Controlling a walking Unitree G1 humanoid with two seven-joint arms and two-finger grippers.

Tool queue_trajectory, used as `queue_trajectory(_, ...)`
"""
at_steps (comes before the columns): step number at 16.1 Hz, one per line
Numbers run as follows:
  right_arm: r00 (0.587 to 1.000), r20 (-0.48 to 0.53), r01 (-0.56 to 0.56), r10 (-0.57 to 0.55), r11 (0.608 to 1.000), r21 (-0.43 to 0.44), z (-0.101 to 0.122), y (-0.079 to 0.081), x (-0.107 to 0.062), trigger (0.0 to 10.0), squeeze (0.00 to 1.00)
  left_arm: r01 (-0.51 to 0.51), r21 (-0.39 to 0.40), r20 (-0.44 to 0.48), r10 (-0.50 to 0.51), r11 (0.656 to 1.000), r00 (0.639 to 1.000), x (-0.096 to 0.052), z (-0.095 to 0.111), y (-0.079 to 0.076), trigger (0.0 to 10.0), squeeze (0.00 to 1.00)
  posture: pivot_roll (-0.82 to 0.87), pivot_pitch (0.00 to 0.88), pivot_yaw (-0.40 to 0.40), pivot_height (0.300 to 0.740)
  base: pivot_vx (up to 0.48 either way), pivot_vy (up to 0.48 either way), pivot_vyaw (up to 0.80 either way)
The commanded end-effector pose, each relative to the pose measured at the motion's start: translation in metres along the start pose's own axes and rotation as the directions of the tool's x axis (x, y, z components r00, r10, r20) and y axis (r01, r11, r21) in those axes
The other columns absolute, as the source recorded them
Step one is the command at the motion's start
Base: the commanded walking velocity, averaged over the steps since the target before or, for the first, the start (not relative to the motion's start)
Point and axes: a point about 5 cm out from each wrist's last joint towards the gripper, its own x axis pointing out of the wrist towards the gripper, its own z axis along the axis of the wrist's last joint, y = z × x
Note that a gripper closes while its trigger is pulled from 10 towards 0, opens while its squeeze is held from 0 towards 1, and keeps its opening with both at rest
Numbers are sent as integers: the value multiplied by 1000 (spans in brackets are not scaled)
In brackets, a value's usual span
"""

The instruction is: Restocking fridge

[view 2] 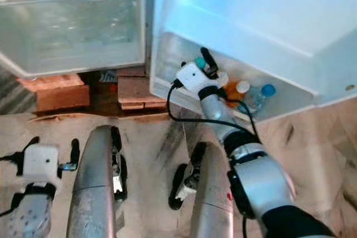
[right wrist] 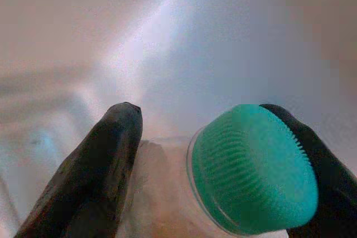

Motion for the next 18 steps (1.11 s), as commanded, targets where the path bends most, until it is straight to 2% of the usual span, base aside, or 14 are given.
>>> queue_trajectory(1,999,49,17,-19,999,28,0,-10,-3,10000,1000,15,1,-49,-15,1000,999,-2,-13,-3,10000,0,342,278,-122,563,0,0,0)
queue_trajectory(2,998,60,21,-23,999,31,1,-11,-4,10000,1000,18,1,-50,-18,1000,999,2,-14,-4,10000,0,339,272,-121,563,0,0,0)
queue_trajectory(3,996,80,22,-28,997,73,3,-12,-5,10000,1000,21,-2,-40,-21,1000,999,4,-13,-5,10000,0,327,254,-117,563,0,0,0)
queue_trajectory(5,986,159,12,-47,977,214,9,-12,-12,10000,1000,27,-8,-22,-27,1000,999,14,-12,-7,10000,0,305,218,-111,563,0,0,0)
queue_trajectory(6,983,177,3,-55,959,283,8,-6,-26,10000,1000,26,-11,-17,-27,1000,999,19,-13,-10,10000,0,287,179,-100,563,0,0,0)
queue_trajectory(7,983,173,1,-58,950,311,4,-3,-36,10000,1000,26,-14,-15,-26,1000,1000,21,-14,-10,10000,0,284,172,-98,563,0,0,0)
queue_trajectory(8,987,155,-21,-42,924,383,0,5,-48,10000,1000,25,-18,-14,-25,1000,1000,22,-16,-11,10000,0,268,151,-93,563,0,0,0)
queue_trajectory(9,993,90,25,-74,892,451,-10,9,-66,10000,1000,26,-24,-13,-26,999,1000,23,-17,-12,10000,0,258,142,-91,563,0,0,0)
queue_trajectory(11,993,-50,115,-104,852,510,-29,17,-105,10000,1000,36,-42,-9,-36,998,999,25,-19,-17,10000,0,249,121,-87,563,0,0,0)
queue_trajectory(12,987,-116,158,-112,826,541,-33,19,-111,10000,188,36,-47,-3,-36,998,999,27,-19,-18,10000,0,244,110,-84,563,0,0,0)
queue_trajectory(13,965,-230,236,-122,783,575,-40,22,-116,10000,0,34,-56,11,-34,998,999,31,-16,-20,10000,0,239,102,-79,563,0,0,0)
queue_trajectory(15,972,-206,210,-110,797,566,-34,20,-114,10000,0,44,-63,49,-41,997,998,37,-7,-23,10000,0,236,94,-70,563,0,0,0)
queue_trajectory(17,967,-226,235,-115,739,631,-31,16,-110,10000,0,90,-77,79,-84,993,993,43,-1,-29,10000,0,216,92,-67,573,0,0,0)
queue_trajectory(18,961,-245,258,-128,735,628,-32,14,-108,10000,0,109,-75,89,-102,991,991,43,0,-31,10000,0,213,92,-71,583,0,0,0)
